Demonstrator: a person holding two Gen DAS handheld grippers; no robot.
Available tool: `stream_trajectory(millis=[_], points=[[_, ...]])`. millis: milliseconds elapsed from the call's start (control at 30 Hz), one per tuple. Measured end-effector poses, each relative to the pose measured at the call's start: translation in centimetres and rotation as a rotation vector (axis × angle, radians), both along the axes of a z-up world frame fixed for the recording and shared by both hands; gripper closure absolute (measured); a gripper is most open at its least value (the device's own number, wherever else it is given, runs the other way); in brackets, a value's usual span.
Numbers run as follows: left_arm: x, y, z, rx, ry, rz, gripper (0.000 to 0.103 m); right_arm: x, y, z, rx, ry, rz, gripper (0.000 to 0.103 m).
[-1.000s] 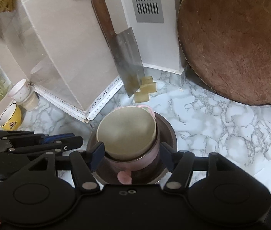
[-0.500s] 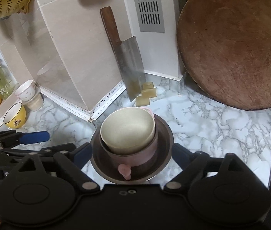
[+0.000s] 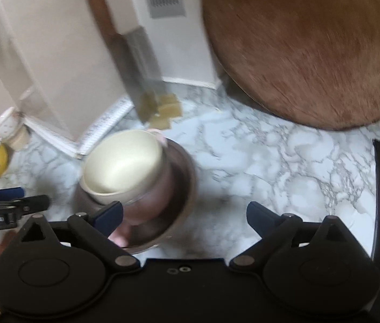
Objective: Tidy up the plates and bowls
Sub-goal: 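Close both grippers on the dark frying pan rim, then lift the stacked pan and carry it toward the sink beside the pink bowl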
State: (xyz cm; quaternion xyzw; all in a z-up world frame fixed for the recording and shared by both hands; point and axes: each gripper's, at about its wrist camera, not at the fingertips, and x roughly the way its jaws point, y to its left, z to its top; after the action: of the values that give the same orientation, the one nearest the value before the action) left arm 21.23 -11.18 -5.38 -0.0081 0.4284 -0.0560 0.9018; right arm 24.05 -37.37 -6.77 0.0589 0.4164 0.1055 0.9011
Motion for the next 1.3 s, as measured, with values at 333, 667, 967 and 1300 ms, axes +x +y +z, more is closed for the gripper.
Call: stream_trajectory(millis=[333, 667, 967, 1300], points=[[3.0, -0.6, -3.0, 0.011, 0.049, 0.056, 0.026, 4.8, -1.5, -3.5, 0.022, 0.095, 0.009, 0.026], [4.4, -0.4, -3.8, -0.013, 0.07, 0.095, 0.027, 7.4, -1.0, -4.7, 0.014, 0.125, 0.063, 0.033], [5.1, -0.2, -4.9, -0.059, 0.11, 0.106, 0.045, 8.7, -0.4, -5.9, 0.007, 0.15, 0.085, 0.043], [6.1, 0.2, -5.3, -0.142, 0.155, 0.111, 0.079, 9.5, -0.2, -6.6, 0.043, 0.169, 0.087, 0.069]])
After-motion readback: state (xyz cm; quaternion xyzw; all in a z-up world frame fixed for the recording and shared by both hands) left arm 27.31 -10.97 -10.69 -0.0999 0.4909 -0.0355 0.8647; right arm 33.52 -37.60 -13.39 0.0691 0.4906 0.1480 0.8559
